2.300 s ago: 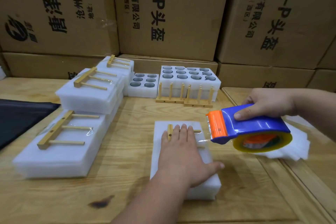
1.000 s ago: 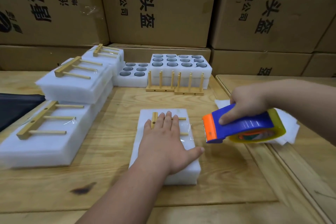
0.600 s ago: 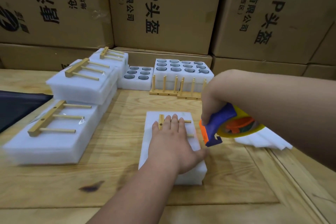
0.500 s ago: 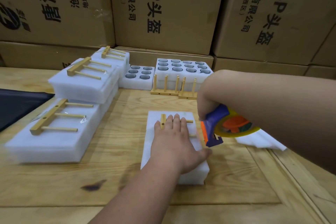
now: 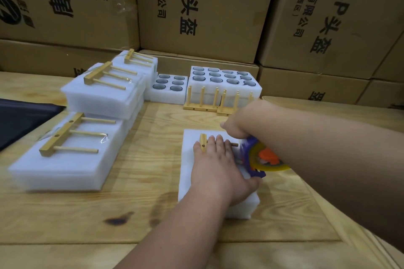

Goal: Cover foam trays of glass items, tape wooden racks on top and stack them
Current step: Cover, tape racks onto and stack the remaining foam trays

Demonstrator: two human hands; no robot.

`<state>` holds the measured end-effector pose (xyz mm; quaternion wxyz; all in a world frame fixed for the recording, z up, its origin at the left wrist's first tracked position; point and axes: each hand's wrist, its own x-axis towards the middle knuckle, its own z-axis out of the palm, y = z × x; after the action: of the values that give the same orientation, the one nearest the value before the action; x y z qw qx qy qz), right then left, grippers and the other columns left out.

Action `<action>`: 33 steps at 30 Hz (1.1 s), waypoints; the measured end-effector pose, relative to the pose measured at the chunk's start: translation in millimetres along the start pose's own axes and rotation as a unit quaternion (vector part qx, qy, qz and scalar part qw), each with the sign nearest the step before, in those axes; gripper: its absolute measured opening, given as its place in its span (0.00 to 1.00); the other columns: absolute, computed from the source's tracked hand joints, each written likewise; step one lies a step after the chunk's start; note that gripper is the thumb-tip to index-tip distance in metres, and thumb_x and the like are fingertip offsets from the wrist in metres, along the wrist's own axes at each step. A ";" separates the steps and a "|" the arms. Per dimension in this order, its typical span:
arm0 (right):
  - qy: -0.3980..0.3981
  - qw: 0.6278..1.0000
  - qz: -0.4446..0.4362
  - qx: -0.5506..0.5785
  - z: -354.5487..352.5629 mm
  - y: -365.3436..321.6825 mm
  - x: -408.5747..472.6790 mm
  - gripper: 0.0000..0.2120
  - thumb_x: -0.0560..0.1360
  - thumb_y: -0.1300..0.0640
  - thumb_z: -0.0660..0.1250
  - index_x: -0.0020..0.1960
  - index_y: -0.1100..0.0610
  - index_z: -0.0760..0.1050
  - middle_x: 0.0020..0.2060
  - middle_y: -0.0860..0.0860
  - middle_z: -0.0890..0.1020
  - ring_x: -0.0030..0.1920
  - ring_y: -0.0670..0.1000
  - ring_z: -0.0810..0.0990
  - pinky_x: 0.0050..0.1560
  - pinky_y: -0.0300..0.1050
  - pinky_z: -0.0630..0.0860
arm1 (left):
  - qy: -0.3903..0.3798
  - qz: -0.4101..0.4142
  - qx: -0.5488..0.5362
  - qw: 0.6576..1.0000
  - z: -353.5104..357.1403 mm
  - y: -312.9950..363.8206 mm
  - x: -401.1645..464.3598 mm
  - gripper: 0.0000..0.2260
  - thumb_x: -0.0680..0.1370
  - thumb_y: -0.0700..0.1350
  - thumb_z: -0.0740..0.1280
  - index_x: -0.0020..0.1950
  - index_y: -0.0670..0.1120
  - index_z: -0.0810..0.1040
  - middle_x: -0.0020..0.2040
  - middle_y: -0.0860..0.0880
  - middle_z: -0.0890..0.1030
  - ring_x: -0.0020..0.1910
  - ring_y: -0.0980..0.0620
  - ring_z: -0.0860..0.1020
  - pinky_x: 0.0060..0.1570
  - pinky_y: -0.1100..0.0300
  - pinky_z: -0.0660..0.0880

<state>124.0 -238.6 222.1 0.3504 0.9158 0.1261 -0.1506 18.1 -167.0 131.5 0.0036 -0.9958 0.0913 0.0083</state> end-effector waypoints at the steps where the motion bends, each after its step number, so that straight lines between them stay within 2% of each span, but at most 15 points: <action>1: -0.003 1.000 0.007 0.020 2.1 0.9 -4.0 0.28 0.84 0.54 0.48 0.81 0.39 0.48 0.81 0.52 0.57 0.76 0.64 0.63 0.67 0.61 0.68 | 0.000 0.001 0.004 1.000 -0.6 0.2 -0.5 0.51 0.73 0.78 0.43 0.83 0.43 0.41 0.83 0.44 0.44 0.82 0.43 0.41 0.77 0.36 0.42; 5: 0.047 0.995 0.016 0.089 18.2 7.4 -27.1 0.30 0.83 0.55 0.47 0.79 0.33 0.43 0.79 0.52 0.62 0.74 0.63 0.66 0.57 0.62 0.71 | -0.002 -0.001 0.008 1.000 -1.5 1.0 0.1 0.51 0.73 0.78 0.44 0.83 0.43 0.42 0.83 0.43 0.44 0.82 0.43 0.41 0.76 0.36 0.43; 7: 0.089 0.987 0.045 0.127 29.7 9.9 -34.4 0.24 0.84 0.48 0.44 0.79 0.39 0.55 0.73 0.53 0.71 0.68 0.62 0.73 0.52 0.59 0.72 | 0.000 -0.002 0.003 1.000 -1.6 0.8 0.8 0.51 0.72 0.78 0.44 0.83 0.43 0.43 0.83 0.43 0.45 0.82 0.43 0.42 0.77 0.36 0.43; 8: 0.118 0.977 0.064 0.164 38.4 10.8 -36.1 0.25 0.83 0.41 0.42 0.74 0.44 0.67 0.66 0.53 0.77 0.61 0.60 0.76 0.48 0.55 0.72 | 0.001 -0.001 0.003 1.000 -1.4 0.3 0.8 0.51 0.72 0.78 0.44 0.83 0.43 0.43 0.84 0.43 0.45 0.82 0.43 0.42 0.77 0.36 0.44; 9: 0.148 0.967 0.083 0.191 46.9 9.2 -41.2 0.32 0.82 0.36 0.40 0.61 0.49 0.77 0.56 0.53 0.81 0.54 0.59 0.77 0.43 0.50 0.71 | 0.002 -0.001 0.005 1.000 -1.1 0.0 0.6 0.51 0.72 0.78 0.44 0.83 0.43 0.43 0.84 0.43 0.45 0.82 0.43 0.42 0.77 0.37 0.44; 11: 0.219 0.946 0.103 0.214 67.0 3.6 -50.7 0.36 0.78 0.30 0.38 0.37 0.53 0.73 0.36 0.50 0.77 0.40 0.56 0.75 0.33 0.46 0.64 | 0.003 -0.003 0.006 1.000 -0.2 -0.8 0.2 0.51 0.72 0.78 0.43 0.83 0.44 0.43 0.84 0.44 0.44 0.82 0.44 0.42 0.77 0.37 0.44; 14: 0.304 0.919 0.125 0.217 104.6 0.2 -60.1 0.33 0.79 0.31 0.42 0.32 0.53 0.69 0.28 0.49 0.68 0.33 0.55 0.71 0.30 0.45 0.60 | 0.015 -0.008 0.003 1.000 3.1 -1.8 1.2 0.52 0.70 0.79 0.41 0.83 0.45 0.43 0.84 0.44 0.45 0.82 0.45 0.43 0.76 0.37 0.45; 16: 0.302 0.903 0.186 0.243 130.2 3.8 -65.9 0.27 0.80 0.34 0.48 0.39 0.53 0.74 0.31 0.49 0.72 0.35 0.56 0.75 0.31 0.45 0.61 | 0.013 -0.011 0.006 1.000 5.1 -1.7 3.5 0.53 0.69 0.80 0.41 0.83 0.45 0.43 0.84 0.44 0.45 0.82 0.45 0.43 0.76 0.37 0.45; 18: 0.290 0.891 0.237 0.256 153.8 -0.7 -73.8 0.23 0.79 0.35 0.52 0.42 0.52 0.71 0.35 0.50 0.79 0.37 0.56 0.79 0.32 0.46 0.62 | 0.015 -0.010 0.012 1.000 7.3 -1.3 4.9 0.52 0.69 0.80 0.42 0.83 0.47 0.43 0.84 0.44 0.44 0.82 0.44 0.43 0.76 0.36 0.45; 21: 0.288 0.882 0.283 0.242 180.1 -16.7 -85.5 0.21 0.79 0.34 0.54 0.44 0.51 0.70 0.28 0.46 0.72 0.29 0.51 0.71 0.32 0.45 0.61 | 0.023 -0.001 0.017 1.000 9.8 -1.4 6.2 0.47 0.70 0.79 0.41 0.83 0.54 0.40 0.83 0.43 0.44 0.82 0.43 0.42 0.75 0.35 0.44; 22: 0.303 0.876 0.287 0.242 187.3 -22.9 -89.2 0.20 0.79 0.35 0.56 0.46 0.51 0.73 0.30 0.46 0.75 0.32 0.52 0.73 0.37 0.47 0.65 | 0.025 0.002 0.024 0.999 9.8 -1.5 5.7 0.46 0.70 0.79 0.40 0.82 0.56 0.40 0.83 0.42 0.43 0.82 0.43 0.42 0.75 0.35 0.43; 24: 0.357 0.850 0.286 0.260 201.4 -39.3 -95.8 0.18 0.77 0.40 0.64 0.55 0.54 0.78 0.46 0.52 0.84 0.47 0.57 0.81 0.52 0.54 0.70 | 0.031 0.011 0.038 0.999 9.5 -1.5 4.1 0.44 0.71 0.78 0.38 0.82 0.58 0.40 0.83 0.42 0.43 0.82 0.42 0.40 0.74 0.34 0.39; 27: 0.471 0.778 0.281 0.306 215.1 -64.0 -100.7 0.27 0.72 0.45 0.66 0.67 0.57 0.76 0.67 0.60 0.76 0.64 0.63 0.75 0.64 0.61 0.65 | 0.067 0.058 0.048 0.995 8.7 -1.0 0.0 0.41 0.73 0.74 0.34 0.83 0.57 0.47 0.83 0.46 0.42 0.81 0.44 0.36 0.73 0.33 0.35; 30: 0.469 0.764 0.291 0.335 215.3 -64.6 -99.7 0.30 0.70 0.45 0.60 0.67 0.58 0.75 0.69 0.60 0.74 0.67 0.62 0.71 0.67 0.59 0.61 | 0.075 0.136 0.044 0.987 6.3 -0.2 -2.7 0.37 0.78 0.68 0.36 0.81 0.53 0.57 0.84 0.50 0.46 0.82 0.49 0.39 0.76 0.36 0.38; 33: 0.426 0.771 0.313 0.356 212.1 -62.5 -99.7 0.31 0.68 0.46 0.63 0.67 0.60 0.75 0.69 0.60 0.74 0.68 0.61 0.69 0.68 0.58 0.58 | 0.032 0.190 0.050 0.980 -4.1 1.2 3.1 0.29 0.83 0.63 0.43 0.77 0.53 0.67 0.83 0.50 0.54 0.82 0.49 0.46 0.78 0.39 0.43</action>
<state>-28.9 -350.2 70.3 -0.0624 0.9341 -0.0940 0.3387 21.0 -168.8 135.5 0.0487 -0.9585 0.2797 -0.0271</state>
